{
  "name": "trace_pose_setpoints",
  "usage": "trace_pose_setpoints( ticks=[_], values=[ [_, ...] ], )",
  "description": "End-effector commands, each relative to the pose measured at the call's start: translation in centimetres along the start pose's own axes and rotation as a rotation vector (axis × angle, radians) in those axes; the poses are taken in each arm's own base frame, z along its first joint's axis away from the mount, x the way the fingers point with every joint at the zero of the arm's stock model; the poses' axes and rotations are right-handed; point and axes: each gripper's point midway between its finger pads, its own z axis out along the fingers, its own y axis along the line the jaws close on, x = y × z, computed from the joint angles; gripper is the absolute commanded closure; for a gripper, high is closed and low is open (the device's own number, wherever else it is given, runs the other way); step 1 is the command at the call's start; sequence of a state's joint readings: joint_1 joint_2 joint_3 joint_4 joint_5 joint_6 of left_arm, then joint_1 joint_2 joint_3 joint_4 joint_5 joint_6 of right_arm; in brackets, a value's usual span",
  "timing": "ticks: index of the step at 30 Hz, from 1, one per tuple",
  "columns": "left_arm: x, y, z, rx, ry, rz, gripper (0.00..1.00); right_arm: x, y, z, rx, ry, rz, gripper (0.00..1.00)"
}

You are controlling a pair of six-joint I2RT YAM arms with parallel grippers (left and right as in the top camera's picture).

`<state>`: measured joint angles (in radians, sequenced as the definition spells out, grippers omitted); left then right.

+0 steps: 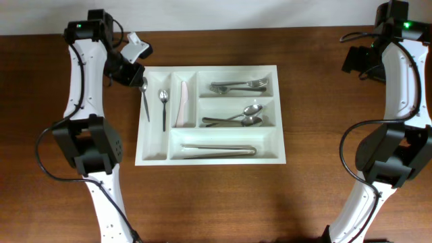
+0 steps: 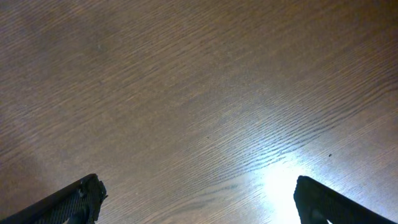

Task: Pack container
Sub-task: 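Carry the spoon into the tray's left compartment and release it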

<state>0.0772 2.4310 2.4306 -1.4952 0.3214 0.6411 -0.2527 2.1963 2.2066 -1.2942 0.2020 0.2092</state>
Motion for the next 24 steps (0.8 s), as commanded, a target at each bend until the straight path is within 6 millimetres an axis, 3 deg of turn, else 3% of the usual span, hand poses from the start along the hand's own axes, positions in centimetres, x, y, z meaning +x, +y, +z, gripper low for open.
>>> trace_pose_setpoints(
  ticks=[1,4,12,13,14,15,19,24],
  values=[
    [1.7,-0.4,2.1,0.083,0.026,0.013,0.98,-0.1,-0.1,0.0,0.015,-0.004,-0.002,0.01],
    [2.4,-1.4,4.4,0.131,0.048,0.01,0.98,-0.1,-0.1,0.0,0.015,-0.004,-0.002,0.01],
    [1.1,-3.1,5.2,0.129,0.05,0.065,0.95,-0.1,-0.1,0.1,0.015,-0.004,-0.002,0.01],
    [1.0,-3.2,5.3,0.127,0.053,0.069,0.71,-0.1,-0.1,0.1,0.015,-0.004,-0.002,0.01],
    [1.0,-3.2,5.4,0.121,0.059,0.072,0.29,-0.1,-0.1,0.0,0.015,-0.004,-0.002,0.01],
    [1.0,-3.3,5.4,0.12,0.059,0.075,0.0,-0.1,-0.1,0.1,0.015,-0.004,-0.002,0.01],
    [0.3,-2.8,5.2,0.099,0.036,0.009,0.01,-0.1,-0.1,0.1,0.015,-0.004,-0.002,0.01],
    [-1.5,-1.9,2.6,0.051,-0.03,-0.021,0.01,-0.1,-0.1,0.1,0.015,-0.004,-0.002,0.01]
  ],
)
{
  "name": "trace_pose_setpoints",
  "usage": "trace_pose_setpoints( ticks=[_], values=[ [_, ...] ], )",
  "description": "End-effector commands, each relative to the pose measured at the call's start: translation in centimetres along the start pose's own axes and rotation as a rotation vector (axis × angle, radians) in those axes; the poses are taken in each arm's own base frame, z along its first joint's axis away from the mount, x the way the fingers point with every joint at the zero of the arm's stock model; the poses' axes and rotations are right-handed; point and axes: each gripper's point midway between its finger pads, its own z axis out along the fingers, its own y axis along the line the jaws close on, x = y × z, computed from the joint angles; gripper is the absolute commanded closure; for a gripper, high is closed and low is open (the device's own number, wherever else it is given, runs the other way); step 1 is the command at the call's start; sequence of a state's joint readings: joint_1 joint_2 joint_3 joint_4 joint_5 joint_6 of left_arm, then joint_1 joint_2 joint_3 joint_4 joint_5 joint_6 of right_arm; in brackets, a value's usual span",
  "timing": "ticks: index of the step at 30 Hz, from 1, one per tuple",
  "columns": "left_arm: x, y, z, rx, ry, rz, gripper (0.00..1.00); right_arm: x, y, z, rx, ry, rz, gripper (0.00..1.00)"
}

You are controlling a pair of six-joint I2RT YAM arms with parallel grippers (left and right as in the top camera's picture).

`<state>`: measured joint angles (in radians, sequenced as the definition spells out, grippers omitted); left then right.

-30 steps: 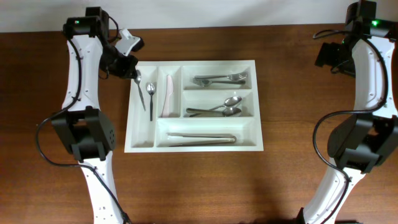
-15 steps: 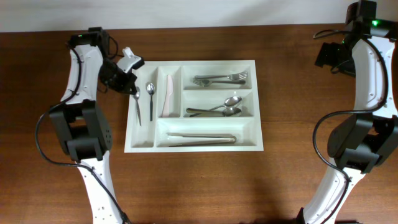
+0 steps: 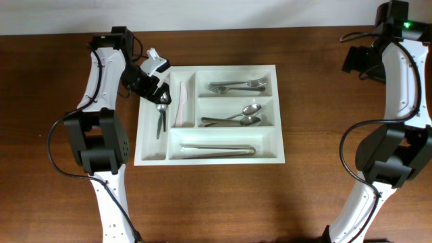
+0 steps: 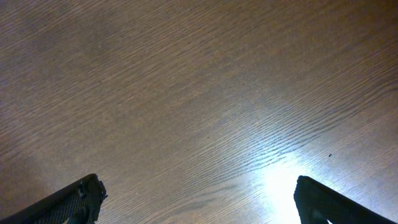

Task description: Pack container

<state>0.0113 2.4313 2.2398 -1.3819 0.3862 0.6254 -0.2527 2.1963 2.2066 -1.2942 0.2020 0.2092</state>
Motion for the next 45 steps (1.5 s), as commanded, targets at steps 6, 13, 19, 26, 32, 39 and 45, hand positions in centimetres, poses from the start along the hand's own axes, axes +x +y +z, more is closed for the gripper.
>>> trace_pose_setpoints(
  ticks=[6,13,19,26,32,39,45],
  values=[
    [-4.4,1.6,-10.7,-0.181,-0.227,-0.1,0.01,-0.1,-0.1,0.0,0.015,-0.004,-0.002,0.01],
    [-3.3,3.6,-19.5,-0.383,-0.387,-0.445,0.01,-0.1,-0.1,0.1,0.015,-0.004,-0.002,0.01],
    [-1.8,2.3,-21.0,-0.351,-0.403,-0.61,0.01,-0.1,-0.1,0.1,0.015,-0.004,-0.002,0.01],
    [-1.9,2.1,-20.8,-0.343,-0.403,-0.606,0.01,-0.1,-0.1,0.1,0.015,-0.004,-0.002,0.01],
    [-1.0,3.2,-21.1,-0.425,-0.376,-0.624,0.01,-0.1,-0.1,0.0,0.015,-0.004,-0.002,0.01],
    [-0.9,3.4,-21.1,-0.432,-0.372,-0.626,0.01,-0.1,-0.1,0.1,0.015,-0.004,-0.002,0.01],
    [-1.7,2.0,-21.2,-0.355,-0.405,-0.607,0.01,-0.1,-0.1,0.1,0.015,-0.004,-0.002,0.01]
  ],
)
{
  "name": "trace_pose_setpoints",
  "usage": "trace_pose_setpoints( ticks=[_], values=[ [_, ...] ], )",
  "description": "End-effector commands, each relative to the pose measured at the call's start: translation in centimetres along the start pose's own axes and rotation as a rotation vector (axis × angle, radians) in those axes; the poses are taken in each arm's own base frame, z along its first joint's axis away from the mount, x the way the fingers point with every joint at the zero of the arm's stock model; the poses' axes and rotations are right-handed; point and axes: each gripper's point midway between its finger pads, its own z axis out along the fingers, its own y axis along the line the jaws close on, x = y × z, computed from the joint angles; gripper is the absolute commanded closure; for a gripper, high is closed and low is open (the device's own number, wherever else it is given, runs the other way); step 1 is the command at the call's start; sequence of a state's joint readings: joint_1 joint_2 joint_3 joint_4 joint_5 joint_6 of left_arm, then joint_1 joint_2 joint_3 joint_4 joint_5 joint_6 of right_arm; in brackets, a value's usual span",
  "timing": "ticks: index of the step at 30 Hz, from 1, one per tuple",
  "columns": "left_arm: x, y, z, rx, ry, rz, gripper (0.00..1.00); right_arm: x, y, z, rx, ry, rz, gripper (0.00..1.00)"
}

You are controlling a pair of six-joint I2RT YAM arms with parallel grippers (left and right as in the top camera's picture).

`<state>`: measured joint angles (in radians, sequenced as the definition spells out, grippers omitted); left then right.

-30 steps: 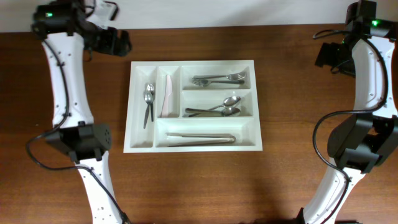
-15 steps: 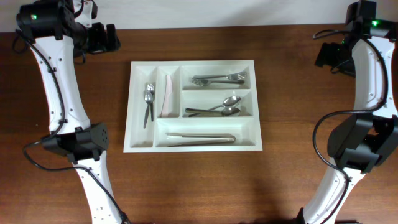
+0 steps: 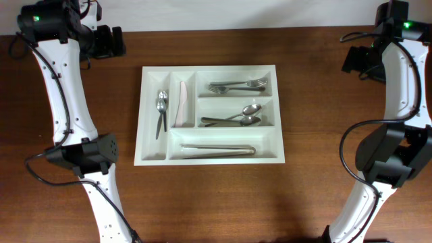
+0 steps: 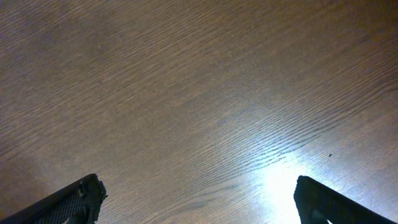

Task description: Pack container

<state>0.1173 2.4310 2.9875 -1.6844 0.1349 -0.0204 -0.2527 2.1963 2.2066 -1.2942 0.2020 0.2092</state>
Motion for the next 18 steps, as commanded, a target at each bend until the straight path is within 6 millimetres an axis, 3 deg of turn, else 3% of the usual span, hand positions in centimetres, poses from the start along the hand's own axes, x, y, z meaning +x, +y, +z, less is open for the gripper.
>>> trace_pose_setpoints(
  ticks=[1,2,5,6,9,13,16,18],
  values=[
    [-0.3,-1.4,-1.8,0.071,-0.036,-0.004,0.01,-0.1,-0.1,0.1,0.015,-0.004,-0.002,0.01],
    [-0.4,-1.5,-2.4,0.072,-0.05,-0.002,0.01,-0.1,-0.1,0.1,0.015,-0.004,-0.002,0.01],
    [-2.0,-2.4,-7.0,0.073,-0.192,0.069,0.01,-0.1,-0.1,0.1,0.015,-0.004,-0.002,0.01],
    [-3.2,-3.0,-10.5,0.068,-0.306,0.137,0.01,-0.1,-0.1,0.1,0.015,-0.004,-0.002,0.01],
    [-4.0,-3.8,-16.4,0.042,-0.467,0.253,0.01,-0.1,-0.1,0.0,0.015,-0.004,-0.002,0.01],
    [-3.3,-4.6,-23.2,-0.007,-0.626,0.385,0.01,-0.1,-0.1,0.0,0.015,-0.004,-0.002,0.01],
    [-1.8,-5.0,-26.7,-0.037,-0.709,0.447,0.01,-0.1,-0.1,0.1,0.015,-0.004,-0.002,0.01],
    [-0.5,-5.1,-27.6,-0.042,-0.733,0.453,0.01,-0.1,-0.1,0.0,0.015,-0.004,-0.002,0.01]
  ],
)
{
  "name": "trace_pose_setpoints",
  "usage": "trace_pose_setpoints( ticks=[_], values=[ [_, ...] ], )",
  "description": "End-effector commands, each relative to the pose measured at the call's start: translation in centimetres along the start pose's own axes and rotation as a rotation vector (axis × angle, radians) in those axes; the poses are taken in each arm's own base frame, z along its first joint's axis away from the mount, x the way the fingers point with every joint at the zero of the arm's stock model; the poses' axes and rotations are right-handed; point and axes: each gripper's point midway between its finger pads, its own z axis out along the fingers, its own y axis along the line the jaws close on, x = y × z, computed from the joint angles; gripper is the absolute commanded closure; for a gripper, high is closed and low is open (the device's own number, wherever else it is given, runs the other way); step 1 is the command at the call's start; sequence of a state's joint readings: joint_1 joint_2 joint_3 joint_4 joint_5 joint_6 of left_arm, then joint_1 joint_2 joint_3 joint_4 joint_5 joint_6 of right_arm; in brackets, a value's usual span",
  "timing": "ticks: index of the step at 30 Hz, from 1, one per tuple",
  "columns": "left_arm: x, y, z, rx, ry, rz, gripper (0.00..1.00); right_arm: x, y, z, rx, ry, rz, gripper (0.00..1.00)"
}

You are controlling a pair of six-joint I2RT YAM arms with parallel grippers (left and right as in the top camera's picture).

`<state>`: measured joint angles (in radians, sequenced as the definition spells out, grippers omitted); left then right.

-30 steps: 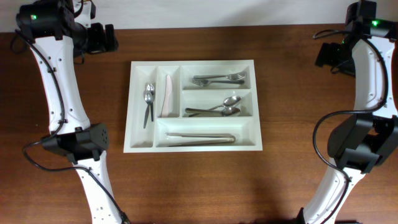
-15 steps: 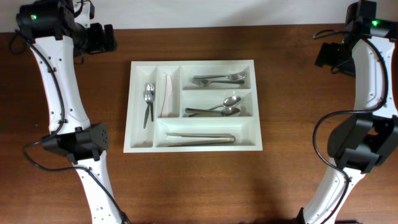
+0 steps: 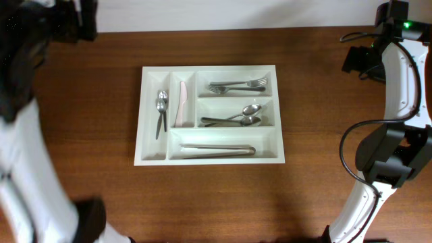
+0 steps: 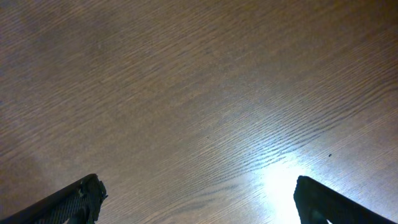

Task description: Pack container

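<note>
The white cutlery tray [image 3: 155, 154] lies mid-table. Its left slot holds two spoons [image 3: 160, 113], and the narrow slot beside it holds a pale knife [image 3: 181, 104]. Forks [image 3: 237, 86], more spoons [image 3: 236, 119] and tongs [image 3: 217, 150] fill the right and front slots. My left arm [image 3: 27, 101] is a blur along the left edge. Its dark end [image 3: 77, 19] sits in the top-left corner, fingers not discernible. My right gripper [image 4: 196, 190] is open over bare wood, far right of the tray, and also shows in the overhead view [image 3: 354, 61].
Brown wooden table [image 3: 216, 202] surrounds the tray on all sides. A white wall runs along the back edge. The right arm [image 3: 405, 101] curves down the right side. Nothing else lies on the wood.
My left arm has drawn further into the top-left corner and now appears large and blurred along the left edge. The tray's contents and the right arm are unchanged.
My left gripper was at the tray's back-left corner on a spoon, with another spoon lying in the left slot. It then stood over that slot with both spoons together below it. Later it was clear of the tray at top left, and now it is further off.
</note>
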<state>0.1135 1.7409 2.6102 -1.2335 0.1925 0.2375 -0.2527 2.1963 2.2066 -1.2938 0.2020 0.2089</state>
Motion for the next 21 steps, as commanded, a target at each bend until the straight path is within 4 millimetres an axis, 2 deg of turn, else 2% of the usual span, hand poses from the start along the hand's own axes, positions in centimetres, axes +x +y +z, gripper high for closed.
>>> trace_pose_setpoints(
  ticks=[1,4,7,11,16,21],
  values=[
    [2.1,-1.2,-2.1,0.015,0.012,0.081,0.01,-0.1,-0.1,0.1,0.015,-0.004,-0.001,0.01],
    [4.3,-2.0,-3.3,0.01,-0.009,0.085,0.01,-0.1,-0.1,0.0,0.015,-0.004,-0.002,0.01],
    [7.8,-2.9,-3.9,0.001,-0.045,0.092,0.01,-0.1,-0.1,0.1,0.015,-0.004,-0.001,0.01],
    [13.4,-5.0,-4.0,-0.006,-0.147,0.117,0.01,-0.1,-0.1,0.0,0.015,-0.004,-0.002,0.01],
    [18.9,-7.7,-4.5,0.002,-0.28,0.147,0.01,-0.1,-0.1,0.1,0.015,-0.004,-0.002,0.01],
    [23.2,-8.9,-5.0,0.004,-0.307,0.123,0.01,-0.1,-0.1,0.1,0.015,-0.004,-0.001,0.01]
  ],
)
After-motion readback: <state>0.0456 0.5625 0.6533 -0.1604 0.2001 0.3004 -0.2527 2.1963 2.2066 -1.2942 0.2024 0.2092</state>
